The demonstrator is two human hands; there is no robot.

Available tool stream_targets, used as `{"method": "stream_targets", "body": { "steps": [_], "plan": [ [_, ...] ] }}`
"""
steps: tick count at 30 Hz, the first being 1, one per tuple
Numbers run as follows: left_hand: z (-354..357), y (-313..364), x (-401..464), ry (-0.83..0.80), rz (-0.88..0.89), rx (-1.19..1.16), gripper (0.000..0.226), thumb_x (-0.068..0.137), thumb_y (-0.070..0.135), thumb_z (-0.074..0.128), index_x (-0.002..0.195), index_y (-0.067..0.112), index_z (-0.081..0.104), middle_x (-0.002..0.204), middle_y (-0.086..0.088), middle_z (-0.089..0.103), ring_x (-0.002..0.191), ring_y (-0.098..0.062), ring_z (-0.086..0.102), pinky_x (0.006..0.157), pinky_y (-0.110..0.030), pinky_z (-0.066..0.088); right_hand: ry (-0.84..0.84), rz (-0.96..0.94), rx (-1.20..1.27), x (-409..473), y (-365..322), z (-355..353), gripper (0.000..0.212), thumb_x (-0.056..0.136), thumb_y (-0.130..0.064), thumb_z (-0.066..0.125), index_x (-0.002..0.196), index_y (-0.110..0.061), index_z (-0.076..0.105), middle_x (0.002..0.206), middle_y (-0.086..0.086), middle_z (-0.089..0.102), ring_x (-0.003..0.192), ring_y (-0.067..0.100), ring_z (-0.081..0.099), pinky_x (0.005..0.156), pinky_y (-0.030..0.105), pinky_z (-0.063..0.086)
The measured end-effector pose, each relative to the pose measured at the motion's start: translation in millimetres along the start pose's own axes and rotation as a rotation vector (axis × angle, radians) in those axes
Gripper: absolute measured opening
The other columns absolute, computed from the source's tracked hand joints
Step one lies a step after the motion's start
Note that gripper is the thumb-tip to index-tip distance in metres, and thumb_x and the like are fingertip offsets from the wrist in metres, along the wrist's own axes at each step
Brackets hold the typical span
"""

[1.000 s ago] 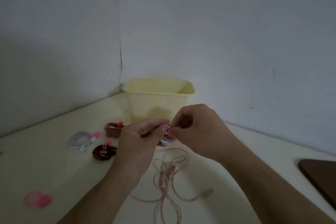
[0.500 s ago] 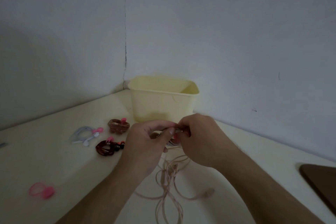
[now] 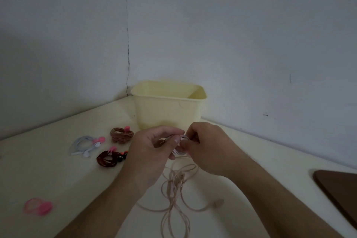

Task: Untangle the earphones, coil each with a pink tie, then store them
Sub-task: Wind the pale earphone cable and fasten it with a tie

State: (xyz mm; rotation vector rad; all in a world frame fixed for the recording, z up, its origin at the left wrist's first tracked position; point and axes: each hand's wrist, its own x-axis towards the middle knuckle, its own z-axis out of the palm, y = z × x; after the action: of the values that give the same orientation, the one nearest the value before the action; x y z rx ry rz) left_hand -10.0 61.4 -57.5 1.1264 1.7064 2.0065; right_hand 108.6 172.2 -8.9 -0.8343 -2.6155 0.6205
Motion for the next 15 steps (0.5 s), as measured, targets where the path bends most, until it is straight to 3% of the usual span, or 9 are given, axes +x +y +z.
{"method": "stream_targets", "body": {
  "steps": [3,6,11,15],
  "plan": [
    [-0.3,-0.1,0.6,-0.02,-0.003,-0.037,0.021,0.095,-0.004,0.068,0.096,0.013,0.081,0.087,-0.007,0.081,0.069,-0.02,0.073,0.062,-0.033,0.058,0.043,-0.017,0.003,-1.0,0.0,2.6,0.019,0.1,-0.037,0.06,0.088,-0.023,0.06,0.086,-0.008,0.065,0.078,0.009,0.059,0.061,0.025,0.045],
    [-0.7,-0.7,1.6,-0.021,-0.007,-0.06,0.021,0.095,-0.006,0.067,0.097,0.01,0.081,0.086,-0.009,0.08,0.07,-0.02,0.073,0.061,-0.03,0.057,0.048,-0.005,0.136,1.3,3.0,5.5,0.018,0.096,-0.04,0.064,0.086,-0.024,0.063,0.086,-0.006,0.07,0.079,0.013,0.066,0.07,0.034,0.056],
    [-1.5,1.8,0.6,-0.018,-0.02,-0.066,0.023,0.095,-0.004,0.067,0.095,0.015,0.081,0.088,-0.005,0.081,0.073,-0.02,0.073,0.062,-0.028,0.058,-0.037,0.028,0.341,-0.5,5.5,1.7,0.022,0.094,-0.035,0.071,0.09,-0.015,0.066,0.068,0.001,0.071,0.05,0.011,0.055,0.054,0.03,0.044],
    [-2.3,5.0,-1.2,-0.018,-0.007,-0.071,0.023,0.095,-0.006,0.066,0.093,0.011,0.081,0.086,-0.006,0.081,0.071,-0.019,0.072,0.061,-0.027,0.058,-0.118,0.012,0.416,-3.9,5.1,-4.3,0.019,0.099,-0.028,0.068,0.095,-0.009,0.068,0.065,0.008,0.067,0.046,0.013,0.052,0.05,0.028,0.044]
  ]
}}
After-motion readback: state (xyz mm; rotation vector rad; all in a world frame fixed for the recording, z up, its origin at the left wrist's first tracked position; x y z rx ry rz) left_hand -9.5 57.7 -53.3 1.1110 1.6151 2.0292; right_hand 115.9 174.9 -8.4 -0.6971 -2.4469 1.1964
